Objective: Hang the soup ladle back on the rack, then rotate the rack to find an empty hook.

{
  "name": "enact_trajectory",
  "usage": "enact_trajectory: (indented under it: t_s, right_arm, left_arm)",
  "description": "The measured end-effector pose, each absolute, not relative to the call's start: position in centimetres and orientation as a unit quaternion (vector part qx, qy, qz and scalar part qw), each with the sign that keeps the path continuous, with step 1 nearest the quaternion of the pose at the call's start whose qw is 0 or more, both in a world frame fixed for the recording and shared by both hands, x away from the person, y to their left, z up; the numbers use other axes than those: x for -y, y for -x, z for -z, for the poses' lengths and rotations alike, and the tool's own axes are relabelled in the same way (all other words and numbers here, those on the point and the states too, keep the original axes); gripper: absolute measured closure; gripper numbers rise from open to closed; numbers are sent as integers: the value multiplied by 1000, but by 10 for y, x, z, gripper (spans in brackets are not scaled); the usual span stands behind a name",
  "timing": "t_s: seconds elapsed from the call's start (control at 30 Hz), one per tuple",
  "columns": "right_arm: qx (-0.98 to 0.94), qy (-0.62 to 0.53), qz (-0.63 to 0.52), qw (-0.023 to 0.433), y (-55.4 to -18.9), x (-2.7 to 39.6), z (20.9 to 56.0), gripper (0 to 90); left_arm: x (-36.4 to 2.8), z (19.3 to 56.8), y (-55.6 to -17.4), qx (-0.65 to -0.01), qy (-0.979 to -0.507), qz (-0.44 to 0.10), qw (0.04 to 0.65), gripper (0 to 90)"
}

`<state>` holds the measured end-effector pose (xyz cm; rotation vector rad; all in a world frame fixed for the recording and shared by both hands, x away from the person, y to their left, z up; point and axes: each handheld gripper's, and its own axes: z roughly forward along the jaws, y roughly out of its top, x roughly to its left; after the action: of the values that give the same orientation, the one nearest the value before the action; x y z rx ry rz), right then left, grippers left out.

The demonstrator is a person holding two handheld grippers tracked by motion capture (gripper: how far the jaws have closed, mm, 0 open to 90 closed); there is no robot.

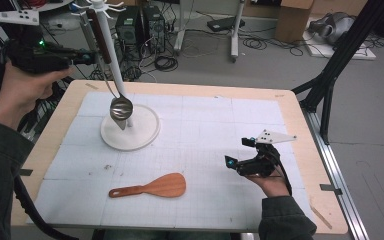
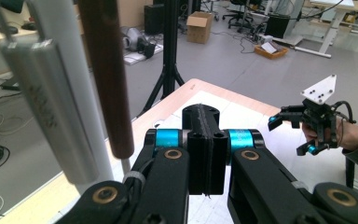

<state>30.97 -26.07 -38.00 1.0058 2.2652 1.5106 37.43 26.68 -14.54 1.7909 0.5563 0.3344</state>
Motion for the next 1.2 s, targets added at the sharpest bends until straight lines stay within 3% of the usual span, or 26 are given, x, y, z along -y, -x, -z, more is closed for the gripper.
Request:
enact_trajectory:
  t_s: [0.5, 1.2]
  right_arm:
    - [-770, -352, -517, 122, -308, 268, 381, 5]
    - [-771, -352, -517, 121, -308, 267, 382, 5]
  left_arm:
    - [-250, 119, -377, -228, -770, -159, 575, 896]
    - [-255, 103, -389, -267, -740, -191, 587, 897]
